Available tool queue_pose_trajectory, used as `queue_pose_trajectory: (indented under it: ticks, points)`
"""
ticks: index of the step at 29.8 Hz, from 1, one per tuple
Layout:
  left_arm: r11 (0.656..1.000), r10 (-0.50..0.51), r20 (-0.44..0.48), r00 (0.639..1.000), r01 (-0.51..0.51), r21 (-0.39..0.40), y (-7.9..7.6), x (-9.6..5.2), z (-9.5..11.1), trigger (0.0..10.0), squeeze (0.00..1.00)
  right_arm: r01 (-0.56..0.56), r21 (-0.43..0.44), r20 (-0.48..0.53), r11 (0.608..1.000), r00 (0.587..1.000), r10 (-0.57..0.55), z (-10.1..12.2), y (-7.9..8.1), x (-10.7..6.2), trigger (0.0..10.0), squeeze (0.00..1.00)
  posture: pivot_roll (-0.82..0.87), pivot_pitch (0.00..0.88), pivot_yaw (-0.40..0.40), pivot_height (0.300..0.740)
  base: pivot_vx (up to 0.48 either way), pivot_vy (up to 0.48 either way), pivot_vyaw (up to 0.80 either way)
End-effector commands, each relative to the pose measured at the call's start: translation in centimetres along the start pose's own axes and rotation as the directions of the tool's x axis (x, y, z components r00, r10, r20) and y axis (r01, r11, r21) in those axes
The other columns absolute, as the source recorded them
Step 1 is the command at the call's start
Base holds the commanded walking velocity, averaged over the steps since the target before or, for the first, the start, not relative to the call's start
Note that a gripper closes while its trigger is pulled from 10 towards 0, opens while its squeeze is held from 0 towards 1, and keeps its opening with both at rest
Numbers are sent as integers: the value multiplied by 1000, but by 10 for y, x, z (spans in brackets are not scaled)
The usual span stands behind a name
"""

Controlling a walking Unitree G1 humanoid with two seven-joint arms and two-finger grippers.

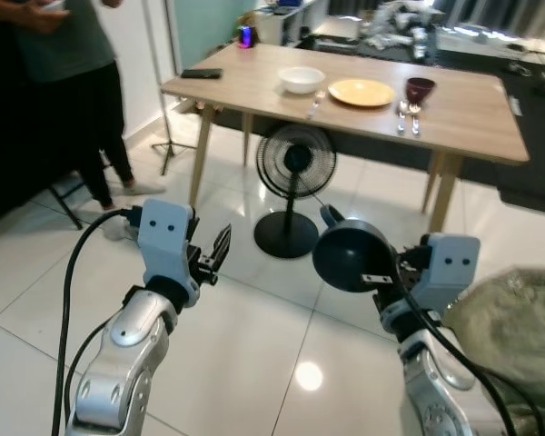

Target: Setting the table

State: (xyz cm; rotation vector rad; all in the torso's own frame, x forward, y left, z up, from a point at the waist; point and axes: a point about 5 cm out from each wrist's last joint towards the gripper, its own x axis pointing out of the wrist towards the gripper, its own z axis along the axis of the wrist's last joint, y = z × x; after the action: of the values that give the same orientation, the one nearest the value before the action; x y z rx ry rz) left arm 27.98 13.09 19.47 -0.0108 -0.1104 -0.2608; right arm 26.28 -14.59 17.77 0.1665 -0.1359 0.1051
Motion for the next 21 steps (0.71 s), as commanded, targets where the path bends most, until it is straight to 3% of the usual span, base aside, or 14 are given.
queue_pose_trajectory:
  ticks: [1,13,15,21]
  points:
    - [1000,-4,-22,1000,4,-17,-1,0,-5,10000,0,8,-3,-6,1000,1000,-8,-2,-2,-1,10000,0,-65,0,80,740,0,0,-800]
    - [1000,11,-16,1000,-10,19,2,2,-4,10000,0,15,27,2,1000,1000,-15,-1,-1,3,10000,0,-57,0,83,740,0,0,-800]
    - [999,25,-12,1000,-24,47,4,3,-4,10000,0,16,23,4,1000,1000,-16,-1,0,4,10000,0,-55,0,85,740,480,0,-800]
    - [999,24,-1,1000,-24,38,2,5,-1,10000,0,0,4,10,1000,1000,0,-2,3,5,10000,0,-49,0,87,740,480,0,0]
